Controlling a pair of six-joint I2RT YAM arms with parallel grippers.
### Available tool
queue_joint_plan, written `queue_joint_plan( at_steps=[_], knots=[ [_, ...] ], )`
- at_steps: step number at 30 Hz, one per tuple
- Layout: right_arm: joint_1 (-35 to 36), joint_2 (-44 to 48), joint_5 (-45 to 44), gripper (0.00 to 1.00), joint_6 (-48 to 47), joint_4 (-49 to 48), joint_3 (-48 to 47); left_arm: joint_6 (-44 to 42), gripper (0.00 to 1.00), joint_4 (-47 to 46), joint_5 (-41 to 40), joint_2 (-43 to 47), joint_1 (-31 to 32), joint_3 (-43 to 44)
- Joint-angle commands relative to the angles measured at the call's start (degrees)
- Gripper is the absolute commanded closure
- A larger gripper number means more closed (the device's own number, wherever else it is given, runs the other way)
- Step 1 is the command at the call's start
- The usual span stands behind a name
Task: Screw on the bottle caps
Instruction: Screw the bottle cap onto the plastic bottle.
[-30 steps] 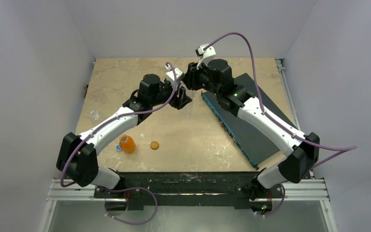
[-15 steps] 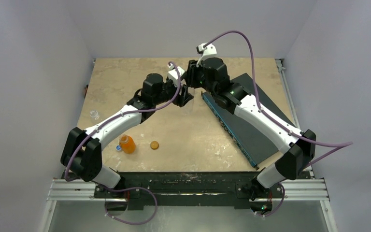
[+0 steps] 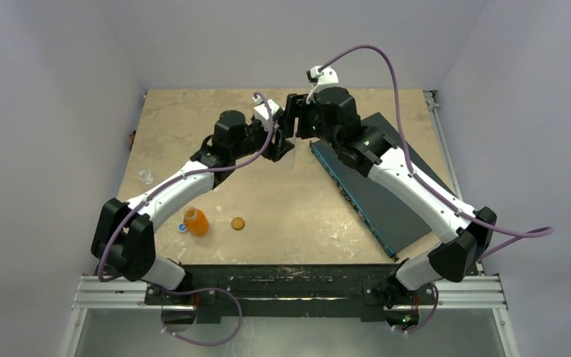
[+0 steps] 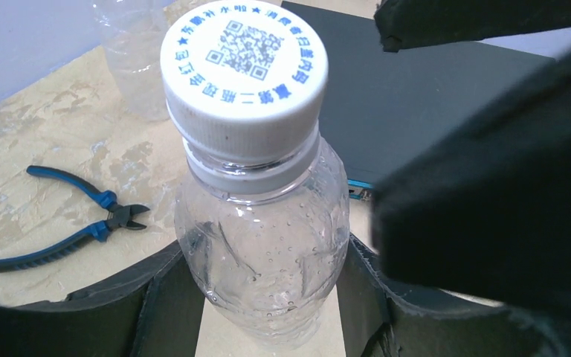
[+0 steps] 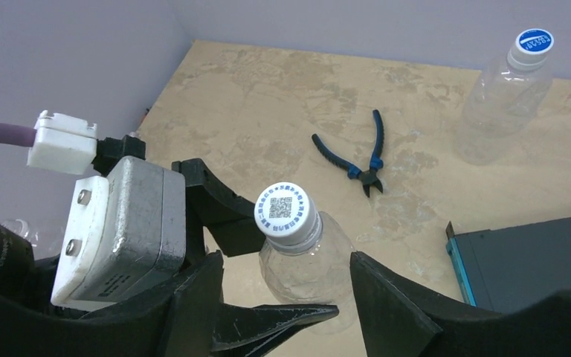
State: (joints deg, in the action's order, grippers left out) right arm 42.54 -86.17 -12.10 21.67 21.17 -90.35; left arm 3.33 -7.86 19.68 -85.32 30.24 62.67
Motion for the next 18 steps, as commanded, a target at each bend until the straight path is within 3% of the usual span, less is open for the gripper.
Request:
queue_joint_plan(
  at_steps=[1, 4, 8, 13, 18],
  knots=[
    [0.5, 4.2, 2.9, 0.3, 0.2, -0.2, -0.3, -1.3, 1.0, -1.0, 4.1, 2.7, -0.2, 0.9],
    [0.3, 7.0, 4.9, 0.25, -2.4, -1.6, 2.7, -1.8, 1.0, 0.9, 6.4, 2.8, -0.3, 1.3],
    [-1.8, 12.1, 11.6, 0.27, -6.4, -4.2, 8.2, -2.8, 1.0, 3.8, 11.2, 3.9, -0.3, 1.5],
    [-8.6, 16.7, 28.3, 0.32, -9.9, -7.3, 13.4, -3.9, 1.0, 7.7, 20.6, 5.9, -0.4, 1.2],
    [-10.7, 18.9, 41.4, 0.36, -14.0, -9.3, 15.9, -4.7, 1.0, 11.6, 30.5, 8.7, -0.4, 0.7]
  ],
)
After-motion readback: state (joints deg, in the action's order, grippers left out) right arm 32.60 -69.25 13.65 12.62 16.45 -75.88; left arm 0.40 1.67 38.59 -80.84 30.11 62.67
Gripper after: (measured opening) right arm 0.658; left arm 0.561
